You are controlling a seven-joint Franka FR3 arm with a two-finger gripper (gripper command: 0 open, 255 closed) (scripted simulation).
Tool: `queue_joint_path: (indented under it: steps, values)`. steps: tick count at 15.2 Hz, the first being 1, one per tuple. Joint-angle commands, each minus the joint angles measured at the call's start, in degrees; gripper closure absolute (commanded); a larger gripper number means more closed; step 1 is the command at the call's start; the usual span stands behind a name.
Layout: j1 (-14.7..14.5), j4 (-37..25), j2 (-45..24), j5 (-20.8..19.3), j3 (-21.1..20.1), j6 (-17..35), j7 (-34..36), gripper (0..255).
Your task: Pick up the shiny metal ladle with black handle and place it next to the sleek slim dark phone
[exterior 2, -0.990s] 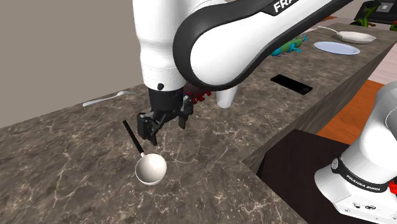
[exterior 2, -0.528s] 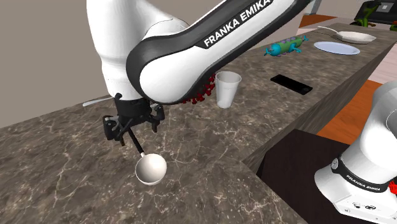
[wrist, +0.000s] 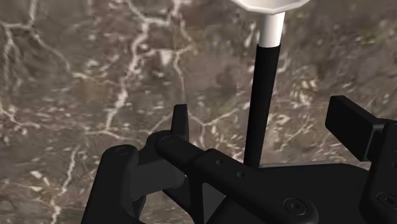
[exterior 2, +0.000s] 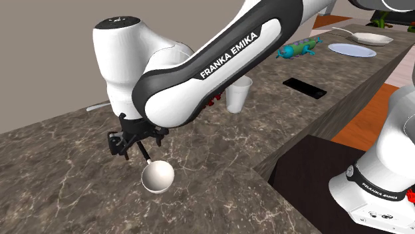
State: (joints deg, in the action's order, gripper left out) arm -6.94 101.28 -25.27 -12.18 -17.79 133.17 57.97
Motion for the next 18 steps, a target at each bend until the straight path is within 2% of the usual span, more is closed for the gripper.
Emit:
queue_joint_path:
  steps: [1,8,9,18]
  values:
    - [-0.1,-0.1,-0.5,-0.2,0.1,0.4,0.1,0]
    - [-0.1,-0.1,-0.5,-0.2,0.1,0.4,0.1,0]
    - [-0.1,-0.1,-0.5,-0.2,0.1,0.4,0.1,255]
    - [-0.1,-0.1,-0.5,-0.2,0.1,0.4,0.1,255]
